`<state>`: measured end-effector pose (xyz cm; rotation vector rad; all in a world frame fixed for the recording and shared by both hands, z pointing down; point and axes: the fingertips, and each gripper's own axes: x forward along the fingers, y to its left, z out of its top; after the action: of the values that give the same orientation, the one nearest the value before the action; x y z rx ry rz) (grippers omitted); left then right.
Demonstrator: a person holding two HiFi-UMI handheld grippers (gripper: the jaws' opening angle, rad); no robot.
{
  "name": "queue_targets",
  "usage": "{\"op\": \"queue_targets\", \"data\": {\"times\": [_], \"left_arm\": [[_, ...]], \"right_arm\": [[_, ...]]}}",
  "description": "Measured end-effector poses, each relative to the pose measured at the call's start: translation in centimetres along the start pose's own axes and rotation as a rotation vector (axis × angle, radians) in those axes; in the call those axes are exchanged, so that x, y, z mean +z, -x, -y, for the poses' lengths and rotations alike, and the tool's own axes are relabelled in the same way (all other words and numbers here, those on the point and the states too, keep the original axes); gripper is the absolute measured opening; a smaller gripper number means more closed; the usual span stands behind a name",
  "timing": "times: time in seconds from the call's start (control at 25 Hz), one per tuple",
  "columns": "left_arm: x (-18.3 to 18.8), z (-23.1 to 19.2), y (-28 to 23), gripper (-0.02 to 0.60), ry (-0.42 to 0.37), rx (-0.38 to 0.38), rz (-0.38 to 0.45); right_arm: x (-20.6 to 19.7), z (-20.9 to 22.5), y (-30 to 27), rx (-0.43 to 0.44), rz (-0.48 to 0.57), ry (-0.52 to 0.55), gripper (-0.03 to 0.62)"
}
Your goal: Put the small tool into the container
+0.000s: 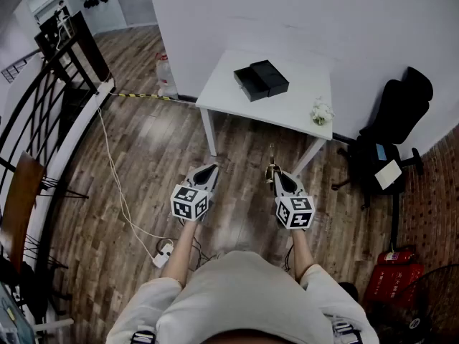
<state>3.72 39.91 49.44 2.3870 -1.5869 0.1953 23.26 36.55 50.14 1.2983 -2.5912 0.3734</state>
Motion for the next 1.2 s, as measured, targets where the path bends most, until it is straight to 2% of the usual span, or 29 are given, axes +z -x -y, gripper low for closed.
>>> {"op": "queue_targets", "data": {"times": [0.84,1.2], "left_arm": [[-0.7,4.2,-2.5,0.015,-0.004,-0.01,-0.013],[-1.3,4.8,-4.5,0.015,0.003,0.001,-0.021]], "right_arm": [[0.0,3.1,1.2,0.022,0.021,0.001,0.02],[-0.5,4.7,0.3,0.042,0.013,-0.003,0.02]]}}
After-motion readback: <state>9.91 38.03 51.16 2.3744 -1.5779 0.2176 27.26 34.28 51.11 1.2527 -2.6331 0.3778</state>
